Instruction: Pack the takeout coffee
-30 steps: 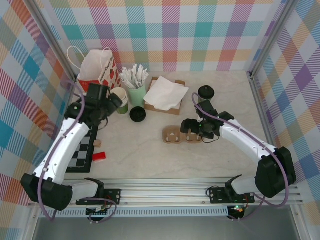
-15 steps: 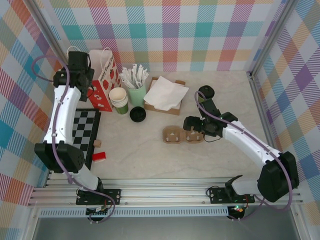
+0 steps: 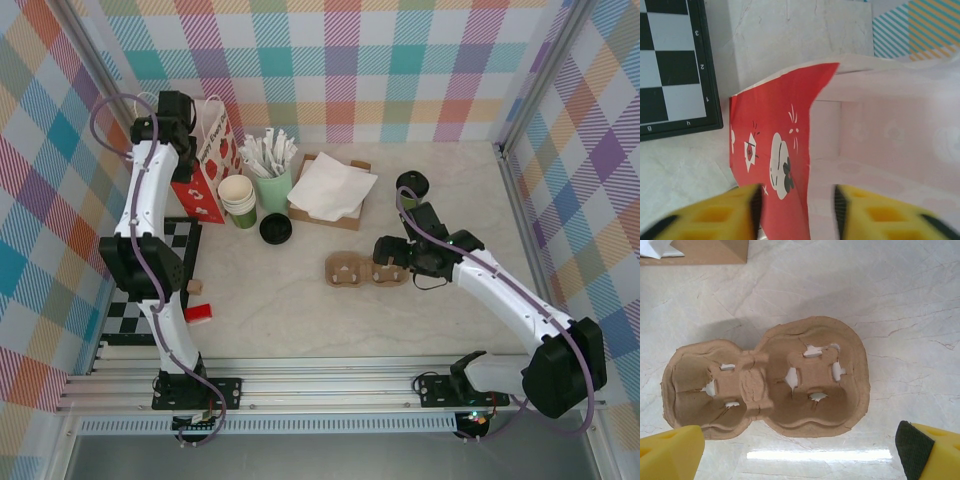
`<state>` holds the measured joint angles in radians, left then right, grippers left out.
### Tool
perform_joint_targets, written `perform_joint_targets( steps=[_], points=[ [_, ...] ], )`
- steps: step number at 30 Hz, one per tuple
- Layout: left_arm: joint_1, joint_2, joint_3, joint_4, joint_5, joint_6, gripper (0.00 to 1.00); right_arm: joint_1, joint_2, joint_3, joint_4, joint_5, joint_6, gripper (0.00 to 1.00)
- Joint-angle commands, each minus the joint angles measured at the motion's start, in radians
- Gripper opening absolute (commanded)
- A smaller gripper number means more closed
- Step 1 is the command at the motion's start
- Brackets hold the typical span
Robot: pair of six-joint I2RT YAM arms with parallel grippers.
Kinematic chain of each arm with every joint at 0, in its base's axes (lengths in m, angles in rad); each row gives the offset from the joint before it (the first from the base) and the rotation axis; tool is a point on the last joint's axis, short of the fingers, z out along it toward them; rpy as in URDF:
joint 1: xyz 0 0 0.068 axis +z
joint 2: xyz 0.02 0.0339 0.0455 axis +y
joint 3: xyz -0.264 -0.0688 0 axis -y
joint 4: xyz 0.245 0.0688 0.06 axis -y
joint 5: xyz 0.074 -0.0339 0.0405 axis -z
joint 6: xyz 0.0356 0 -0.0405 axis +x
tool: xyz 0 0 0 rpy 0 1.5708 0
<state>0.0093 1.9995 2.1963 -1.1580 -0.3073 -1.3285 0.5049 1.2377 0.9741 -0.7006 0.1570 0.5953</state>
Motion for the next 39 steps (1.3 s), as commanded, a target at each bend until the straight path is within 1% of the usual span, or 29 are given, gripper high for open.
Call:
perform_joint_targets(
  steps=[1, 2, 5, 6, 11, 15, 18, 22, 27, 30, 36, 39],
  points=[
    [0.016, -0.005, 0.039, -0.034, -0.002, -0.006, 0.21, 0.004, -0.034, -0.018, -0.024, 0.019, 0.018, 1.00],
    [0.017, -0.009, 0.040, -0.012, -0.005, 0.008, 0.15, 0.004, -0.039, -0.022, -0.024, 0.022, 0.018, 1.00],
    [0.018, -0.017, 0.054, 0.034, -0.019, 0.043, 0.02, 0.004, -0.050, -0.029, -0.024, 0.028, 0.018, 1.00],
    [0.019, -0.020, 0.067, 0.043, -0.028, 0.058, 0.00, 0.005, -0.051, -0.030, -0.024, 0.029, 0.017, 1.00],
    [0.022, -0.041, 0.117, 0.097, -0.081, 0.153, 0.00, 0.004, -0.062, -0.042, -0.017, 0.031, 0.015, 1.00],
    [0.024, -0.097, 0.126, 0.163, -0.102, 0.256, 0.00, 0.004, -0.072, -0.067, 0.030, -0.018, -0.027, 1.00],
    [0.027, -0.149, 0.139, 0.176, -0.118, 0.346, 0.00, 0.004, -0.062, -0.076, 0.077, -0.091, -0.103, 1.00],
    [0.027, -0.239, 0.132, 0.140, -0.153, 0.420, 0.00, 0.006, -0.009, -0.042, 0.063, -0.110, -0.140, 1.00],
    [0.027, -0.385, 0.029, 0.132, -0.168, 0.492, 0.00, 0.019, 0.066, -0.008, 0.092, -0.156, -0.157, 1.00],
    [0.027, -0.480, -0.047, 0.103, -0.166, 0.518, 0.00, 0.030, 0.122, 0.027, 0.087, -0.141, -0.145, 1.00],
    [0.024, -0.681, -0.228, 0.010, -0.076, 0.548, 0.00, 0.054, 0.230, 0.093, 0.077, -0.157, -0.148, 1.00],
    [0.024, -0.767, -0.274, -0.050, -0.052, 0.563, 0.00, 0.071, 0.295, 0.134, 0.061, -0.157, -0.155, 0.94]
  ],
)
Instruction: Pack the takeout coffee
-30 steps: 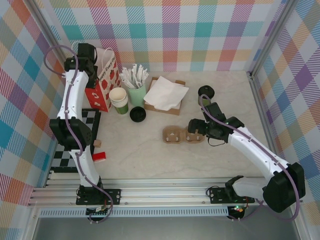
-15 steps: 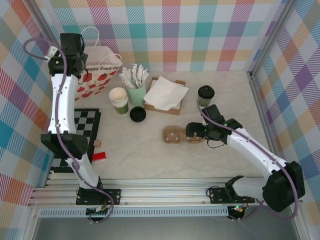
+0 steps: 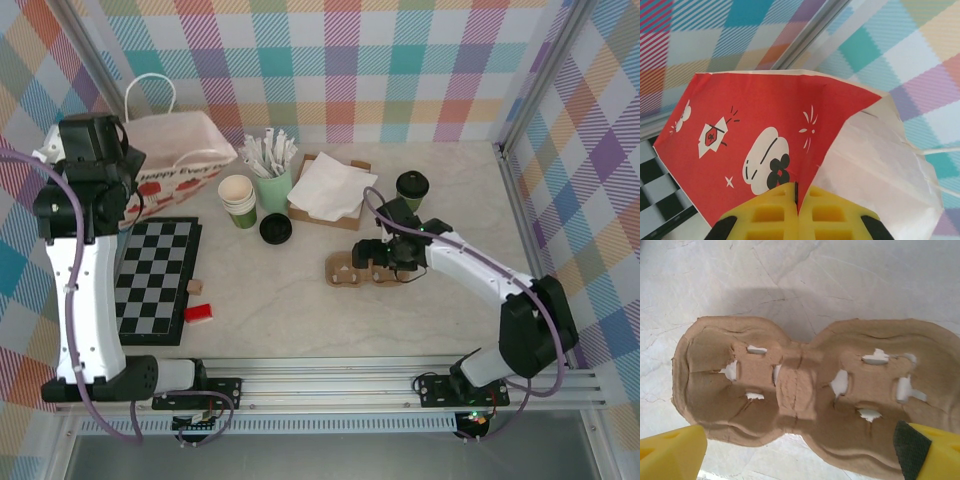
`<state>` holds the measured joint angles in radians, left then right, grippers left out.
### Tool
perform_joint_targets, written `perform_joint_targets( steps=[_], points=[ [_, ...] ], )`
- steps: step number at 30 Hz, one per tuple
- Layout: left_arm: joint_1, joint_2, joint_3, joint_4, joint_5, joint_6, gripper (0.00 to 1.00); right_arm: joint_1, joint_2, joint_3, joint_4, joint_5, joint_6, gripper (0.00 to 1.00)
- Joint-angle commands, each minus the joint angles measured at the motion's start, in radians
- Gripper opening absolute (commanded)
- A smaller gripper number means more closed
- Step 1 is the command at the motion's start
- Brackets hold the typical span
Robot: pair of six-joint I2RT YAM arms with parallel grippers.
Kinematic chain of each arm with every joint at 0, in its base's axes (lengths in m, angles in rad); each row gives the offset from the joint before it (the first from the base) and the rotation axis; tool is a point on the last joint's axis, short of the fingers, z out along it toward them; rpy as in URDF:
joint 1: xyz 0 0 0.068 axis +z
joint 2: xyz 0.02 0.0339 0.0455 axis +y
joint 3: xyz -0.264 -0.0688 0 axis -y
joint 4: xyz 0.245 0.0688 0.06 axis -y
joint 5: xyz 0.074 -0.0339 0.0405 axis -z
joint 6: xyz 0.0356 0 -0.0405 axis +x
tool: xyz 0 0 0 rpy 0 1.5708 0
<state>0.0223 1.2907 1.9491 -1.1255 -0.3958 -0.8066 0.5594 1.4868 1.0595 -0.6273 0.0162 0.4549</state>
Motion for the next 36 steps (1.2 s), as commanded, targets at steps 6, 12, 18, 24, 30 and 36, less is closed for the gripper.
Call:
perform_joint_targets(
  steps=[6, 12, 18, 24, 30, 36],
  points=[
    [0.011, -0.175, -0.149, -0.150, 0.209, 0.003, 0.00, 0.065, 0.197, 0.143, -0.113, 0.109, 0.025, 0.82],
    [-0.011, -0.251, -0.362, -0.098, 0.453, -0.126, 0.00, 0.094, 0.267, 0.139, -0.100, 0.164, 0.083, 0.71],
    [-0.140, -0.283, -0.512, -0.024, 0.495, -0.260, 0.00, 0.092, 0.297, 0.124, -0.084, 0.173, 0.060, 0.54],
    [-0.378, -0.235, -0.589, 0.050, 0.420, -0.391, 0.00, 0.087, 0.271, 0.084, -0.089, 0.233, 0.000, 0.42],
    [-0.559, -0.147, -0.616, 0.150, 0.386, -0.461, 0.00, 0.042, 0.215, 0.017, -0.086, 0.258, -0.044, 0.41],
    [-0.663, -0.020, -0.569, 0.191, 0.377, -0.462, 0.00, -0.042, 0.146, -0.052, -0.075, 0.225, -0.085, 0.42]
  ],
)
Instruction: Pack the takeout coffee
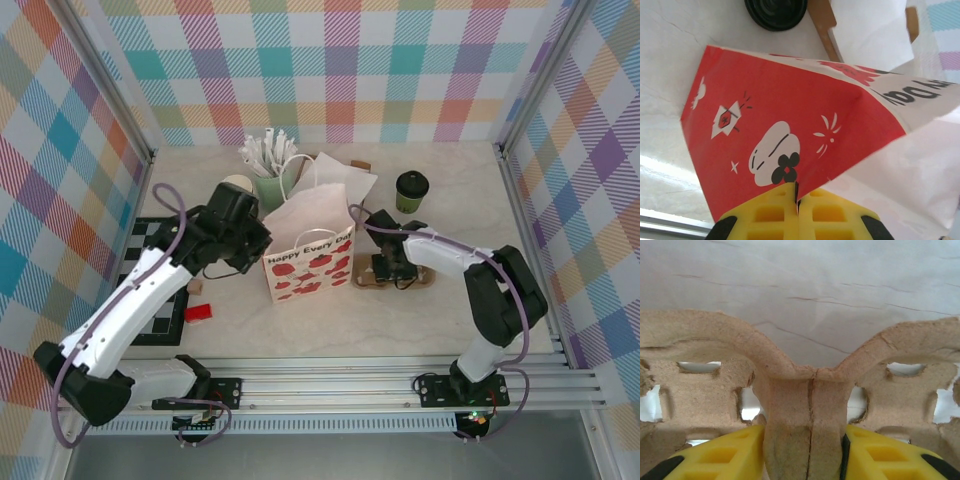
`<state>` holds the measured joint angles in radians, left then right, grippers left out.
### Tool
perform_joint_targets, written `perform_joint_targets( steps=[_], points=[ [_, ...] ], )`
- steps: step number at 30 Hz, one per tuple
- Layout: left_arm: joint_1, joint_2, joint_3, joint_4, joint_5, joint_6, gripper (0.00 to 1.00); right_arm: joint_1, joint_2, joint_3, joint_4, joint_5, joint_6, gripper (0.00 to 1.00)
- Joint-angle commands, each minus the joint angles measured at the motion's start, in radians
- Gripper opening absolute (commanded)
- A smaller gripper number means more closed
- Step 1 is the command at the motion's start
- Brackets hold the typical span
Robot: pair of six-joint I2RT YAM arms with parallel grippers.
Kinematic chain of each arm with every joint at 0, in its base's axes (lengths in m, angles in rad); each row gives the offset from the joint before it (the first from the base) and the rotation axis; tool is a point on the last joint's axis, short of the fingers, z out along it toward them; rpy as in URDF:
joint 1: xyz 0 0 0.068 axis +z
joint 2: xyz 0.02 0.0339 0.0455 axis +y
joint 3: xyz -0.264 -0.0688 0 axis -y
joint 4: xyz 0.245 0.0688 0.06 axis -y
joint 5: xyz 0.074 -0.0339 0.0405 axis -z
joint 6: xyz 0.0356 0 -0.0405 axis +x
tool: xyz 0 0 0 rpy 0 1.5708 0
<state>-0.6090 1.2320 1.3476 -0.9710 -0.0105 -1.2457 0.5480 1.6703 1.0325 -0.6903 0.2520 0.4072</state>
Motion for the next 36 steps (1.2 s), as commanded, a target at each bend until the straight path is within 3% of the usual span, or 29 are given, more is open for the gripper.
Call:
perform_joint_targets(
  steps=[1, 7, 9, 14, 18, 20, 25, 29, 36],
  points=[
    [-0.040, 0.056, 0.038, 0.043, -0.008, -0.022, 0.00, -0.052, -0.053, -0.035, -0.006, -0.033, -0.040, 0.42],
    [-0.078, 0.127, 0.048, 0.099, -0.008, -0.046, 0.01, -0.164, -0.090, -0.029, -0.062, -0.007, -0.088, 0.41],
    [-0.088, 0.144, 0.065, 0.119, -0.012, -0.043, 0.09, -0.190, -0.087, -0.027, -0.072, -0.013, -0.114, 0.42],
    [-0.087, 0.172, 0.207, -0.028, -0.121, 0.143, 0.38, -0.210, -0.066, 0.004, -0.112, 0.001, -0.148, 0.43],
    [-0.065, 0.128, 0.283, -0.053, -0.202, 0.555, 0.86, -0.213, -0.061, 0.017, -0.117, -0.023, -0.153, 0.43],
    [-0.059, 0.092, 0.276, 0.001, -0.216, 0.756, 0.98, -0.212, -0.057, 0.022, -0.123, -0.035, -0.156, 0.44],
    [-0.058, 0.151, 0.332, 0.029, -0.116, 1.231, 1.00, -0.212, -0.049, 0.027, -0.130, -0.051, -0.154, 0.45],
    [-0.051, 0.233, 0.370, 0.031, -0.039, 1.520, 0.96, -0.212, -0.037, 0.038, -0.135, -0.063, -0.147, 0.49],
    [-0.018, 0.338, 0.429, 0.034, 0.063, 1.744, 0.90, -0.215, -0.008, 0.046, -0.144, -0.062, -0.127, 0.54]
  ],
)
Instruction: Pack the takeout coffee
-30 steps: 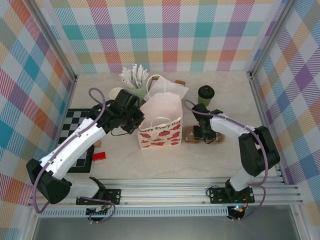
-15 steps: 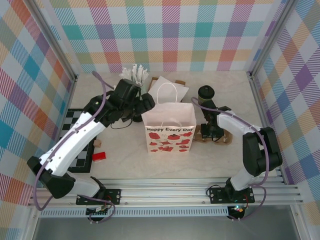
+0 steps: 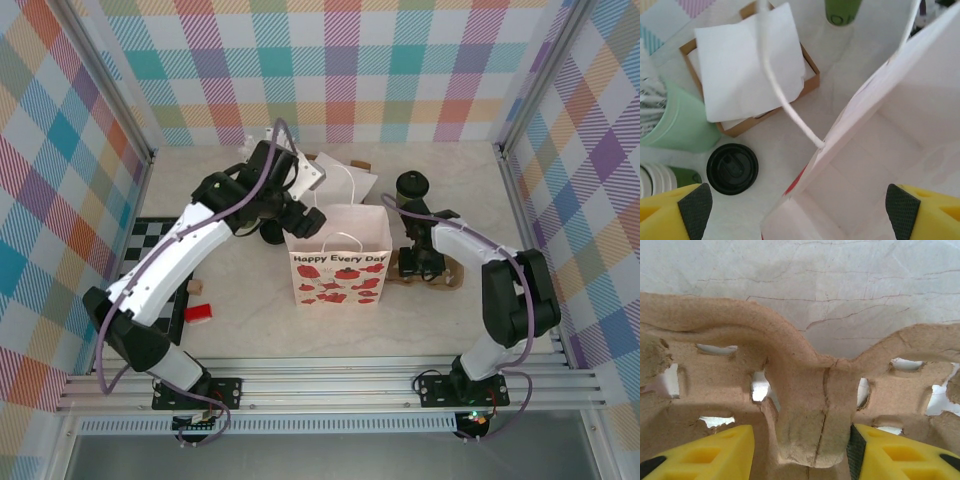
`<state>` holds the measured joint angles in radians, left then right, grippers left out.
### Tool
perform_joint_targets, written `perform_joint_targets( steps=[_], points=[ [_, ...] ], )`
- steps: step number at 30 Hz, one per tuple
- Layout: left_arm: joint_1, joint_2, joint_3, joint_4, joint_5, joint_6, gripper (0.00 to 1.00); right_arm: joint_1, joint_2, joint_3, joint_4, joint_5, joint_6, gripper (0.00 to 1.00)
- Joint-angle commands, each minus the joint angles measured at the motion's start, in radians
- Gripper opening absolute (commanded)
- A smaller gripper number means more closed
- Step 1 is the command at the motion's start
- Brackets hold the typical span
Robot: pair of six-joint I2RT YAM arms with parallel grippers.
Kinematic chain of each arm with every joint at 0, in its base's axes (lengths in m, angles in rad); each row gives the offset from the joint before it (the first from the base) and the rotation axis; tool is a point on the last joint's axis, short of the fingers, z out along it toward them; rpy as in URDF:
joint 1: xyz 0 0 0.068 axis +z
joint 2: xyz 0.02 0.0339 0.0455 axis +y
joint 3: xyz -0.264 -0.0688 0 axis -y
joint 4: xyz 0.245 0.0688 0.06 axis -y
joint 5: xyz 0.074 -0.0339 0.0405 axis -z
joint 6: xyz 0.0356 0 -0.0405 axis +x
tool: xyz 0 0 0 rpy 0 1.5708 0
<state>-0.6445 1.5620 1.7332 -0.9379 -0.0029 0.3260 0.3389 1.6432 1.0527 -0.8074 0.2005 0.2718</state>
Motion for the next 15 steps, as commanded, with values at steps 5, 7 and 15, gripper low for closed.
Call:
perform_joint_targets(
  steps=[5, 7, 15],
  points=[
    [0.051, 0.062, 0.072, -0.003, 0.098, 0.177, 0.80, -0.006, 0.057, 0.035, -0.013, 0.000, 0.036, 0.53],
    [0.063, 0.062, 0.065, 0.000, 0.129, 0.170, 0.74, -0.006, 0.064, 0.033, 0.000, 0.010, 0.046, 0.49],
    [0.076, 0.030, -0.035, 0.052, 0.116, 0.139, 0.58, -0.006, 0.043, 0.030, 0.009, 0.034, 0.036, 0.35]
  ],
)
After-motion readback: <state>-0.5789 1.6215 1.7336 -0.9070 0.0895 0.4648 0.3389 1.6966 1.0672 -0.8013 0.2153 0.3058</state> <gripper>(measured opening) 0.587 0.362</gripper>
